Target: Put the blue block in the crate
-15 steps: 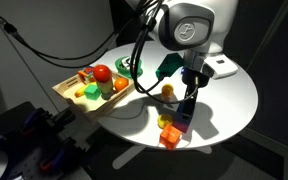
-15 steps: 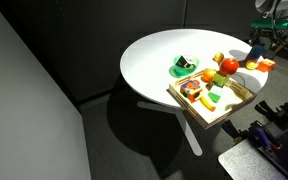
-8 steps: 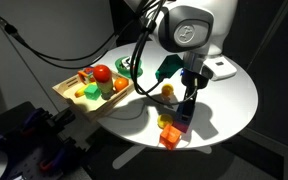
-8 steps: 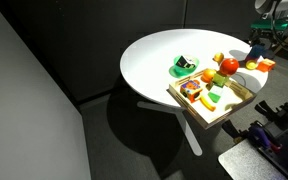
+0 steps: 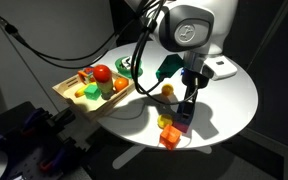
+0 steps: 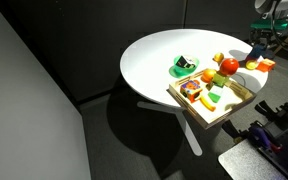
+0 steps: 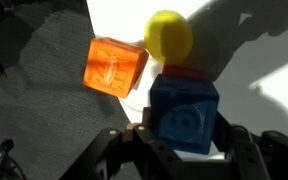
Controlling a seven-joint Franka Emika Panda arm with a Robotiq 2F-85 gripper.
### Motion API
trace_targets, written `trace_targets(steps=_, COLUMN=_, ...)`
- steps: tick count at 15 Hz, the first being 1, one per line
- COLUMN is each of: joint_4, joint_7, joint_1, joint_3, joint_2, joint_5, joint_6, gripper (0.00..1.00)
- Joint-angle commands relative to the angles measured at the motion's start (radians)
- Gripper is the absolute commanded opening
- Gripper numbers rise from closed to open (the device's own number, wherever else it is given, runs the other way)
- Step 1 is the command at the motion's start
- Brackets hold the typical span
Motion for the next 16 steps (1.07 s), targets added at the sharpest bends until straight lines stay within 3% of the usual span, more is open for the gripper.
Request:
trace_targets(steps=1, joint_4=0.002, joint_7=-0.019, joint_1=-0.006, joint_3=0.000, joint_2=-0.029, joint_5=0.005, joint_6=-0.039, gripper=0.30)
trace_targets(steps=10, joint_4=-0.053, joint_7=-0.164, joint_1=0.011, joint_3=-0.006, joint_2=-0.145, joint_5=-0.076, joint_6=-0.138, gripper=0.28)
trace_targets(steps=16, joint_4=-0.121, joint_7=-0.291, joint_1=0.028, joint_3=0.012, joint_2=-0.231, joint_5=-0.156, joint_6=-0.109, gripper=0.28)
